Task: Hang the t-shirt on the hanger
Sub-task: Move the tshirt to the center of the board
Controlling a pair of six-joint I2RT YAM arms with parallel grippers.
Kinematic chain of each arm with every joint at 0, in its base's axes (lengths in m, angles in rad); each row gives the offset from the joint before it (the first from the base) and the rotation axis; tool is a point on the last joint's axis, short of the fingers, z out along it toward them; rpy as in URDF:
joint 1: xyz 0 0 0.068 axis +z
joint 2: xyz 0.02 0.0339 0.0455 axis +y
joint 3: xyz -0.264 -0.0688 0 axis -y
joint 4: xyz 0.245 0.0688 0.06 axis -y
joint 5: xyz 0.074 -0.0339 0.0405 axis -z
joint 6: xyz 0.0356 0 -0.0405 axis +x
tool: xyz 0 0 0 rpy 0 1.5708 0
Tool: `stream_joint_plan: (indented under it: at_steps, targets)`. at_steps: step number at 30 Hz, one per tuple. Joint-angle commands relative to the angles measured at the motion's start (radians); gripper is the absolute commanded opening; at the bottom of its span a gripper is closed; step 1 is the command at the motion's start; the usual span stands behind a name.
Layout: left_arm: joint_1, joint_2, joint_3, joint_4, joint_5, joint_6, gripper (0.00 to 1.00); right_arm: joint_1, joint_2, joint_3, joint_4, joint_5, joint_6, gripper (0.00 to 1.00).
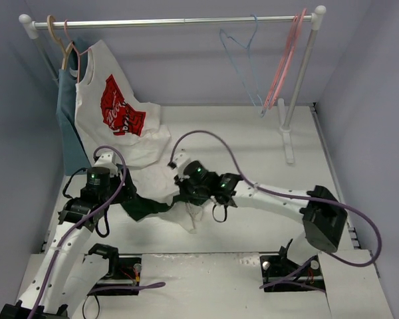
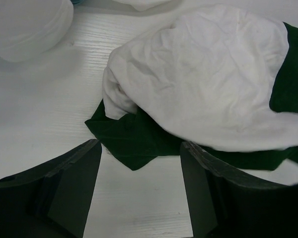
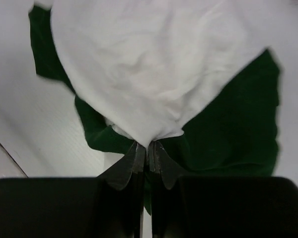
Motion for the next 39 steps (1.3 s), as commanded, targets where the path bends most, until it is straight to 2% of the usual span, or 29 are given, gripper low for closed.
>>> stream_joint_plan:
  at_steps: [1, 5, 8, 11, 14, 18, 21, 33, 39]
  targets:
    - [0.006, 0.011, 0.012, 0.06, 0.065, 0.013, 0.65, -0.14, -0.135, 0.038, -0.008, -0.059, 0.111, 0.0]
    - [0.006, 0.028, 0.006, 0.087, 0.143, 0.025, 0.65, -0.309, -0.183, -0.051, -0.002, -0.094, 0.216, 0.0]
    - [-0.005, 0.057, 0.002, 0.124, 0.232, 0.019, 0.64, -0.358, -0.186, -0.086, 0.024, -0.142, 0.251, 0.0]
    - [-0.05, 0.104, 0.023, 0.135, 0.245, 0.01, 0.64, -0.378, -0.164, -0.102, 0.047, -0.16, 0.256, 0.0]
    - [-0.115, 0.166, 0.057, 0.147, 0.197, -0.004, 0.59, -0.387, -0.125, -0.096, 0.069, -0.191, 0.257, 0.0]
    - [-0.332, 0.279, 0.111, 0.166, 0.023, -0.018, 0.55, -0.396, -0.098, -0.094, 0.093, -0.217, 0.259, 0.0]
    - [-0.397, 0.333, 0.121, 0.213, -0.057, -0.05, 0.54, -0.401, -0.089, -0.093, 0.097, -0.237, 0.253, 0.0]
    - [-0.427, 0.485, 0.1, 0.376, -0.171, -0.203, 0.55, -0.404, -0.098, -0.106, 0.092, -0.24, 0.236, 0.01]
    - [-0.427, 0.549, 0.129, 0.347, -0.199, -0.248, 0.55, -0.404, -0.109, -0.113, 0.095, -0.232, 0.234, 0.01]
